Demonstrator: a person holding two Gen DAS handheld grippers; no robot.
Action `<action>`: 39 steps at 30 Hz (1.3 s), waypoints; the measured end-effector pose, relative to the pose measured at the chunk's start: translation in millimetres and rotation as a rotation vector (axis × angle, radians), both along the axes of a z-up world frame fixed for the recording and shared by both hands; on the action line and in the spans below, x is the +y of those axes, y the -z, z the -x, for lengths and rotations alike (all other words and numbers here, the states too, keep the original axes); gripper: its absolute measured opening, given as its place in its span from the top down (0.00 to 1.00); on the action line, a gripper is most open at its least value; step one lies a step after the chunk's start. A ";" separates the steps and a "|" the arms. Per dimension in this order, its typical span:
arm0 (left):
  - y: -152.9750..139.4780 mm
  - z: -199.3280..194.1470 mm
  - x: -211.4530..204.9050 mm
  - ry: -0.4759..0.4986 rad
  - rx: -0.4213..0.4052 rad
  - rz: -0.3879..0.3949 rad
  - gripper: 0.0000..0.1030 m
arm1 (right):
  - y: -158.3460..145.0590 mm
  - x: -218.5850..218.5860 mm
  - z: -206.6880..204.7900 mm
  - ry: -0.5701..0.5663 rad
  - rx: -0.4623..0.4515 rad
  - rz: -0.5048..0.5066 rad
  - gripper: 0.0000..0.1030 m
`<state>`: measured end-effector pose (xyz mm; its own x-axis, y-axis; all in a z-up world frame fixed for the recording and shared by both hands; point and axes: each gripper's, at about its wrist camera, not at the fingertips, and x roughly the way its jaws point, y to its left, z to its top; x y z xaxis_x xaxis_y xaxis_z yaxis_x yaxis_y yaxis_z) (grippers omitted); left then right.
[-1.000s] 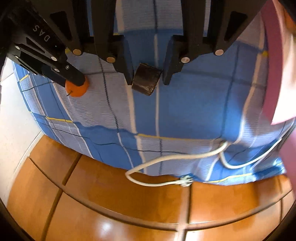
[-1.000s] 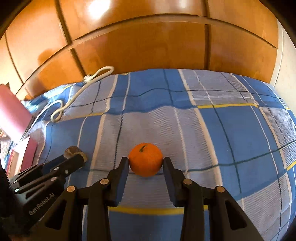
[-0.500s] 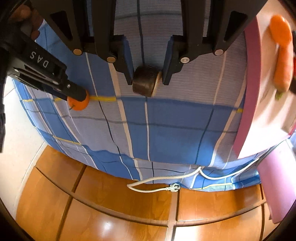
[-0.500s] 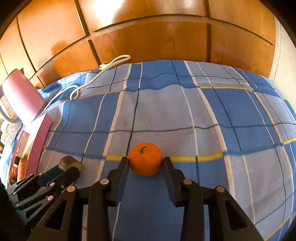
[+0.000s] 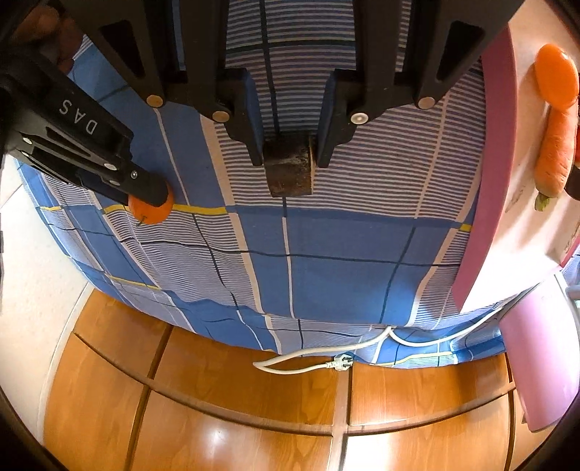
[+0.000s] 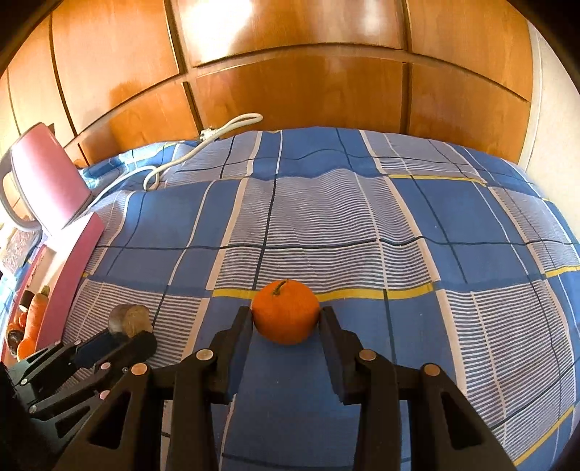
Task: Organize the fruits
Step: 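Lift and carry the dark cylinder and orange over the tray with both tools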
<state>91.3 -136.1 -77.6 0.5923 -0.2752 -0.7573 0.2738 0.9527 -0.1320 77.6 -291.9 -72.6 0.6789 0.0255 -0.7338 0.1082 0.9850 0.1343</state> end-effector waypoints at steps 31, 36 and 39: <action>1.6 2.4 0.5 0.004 -0.015 0.001 0.73 | 9.4 -4.3 1.0 0.021 0.020 -0.058 0.61; 0.9 2.1 1.2 0.009 -0.011 0.002 0.73 | 6.1 -1.6 1.2 0.024 0.024 -0.030 0.63; -0.5 5.4 0.4 0.019 -0.013 -0.015 0.74 | 4.2 -2.9 6.5 0.022 0.023 -0.018 0.63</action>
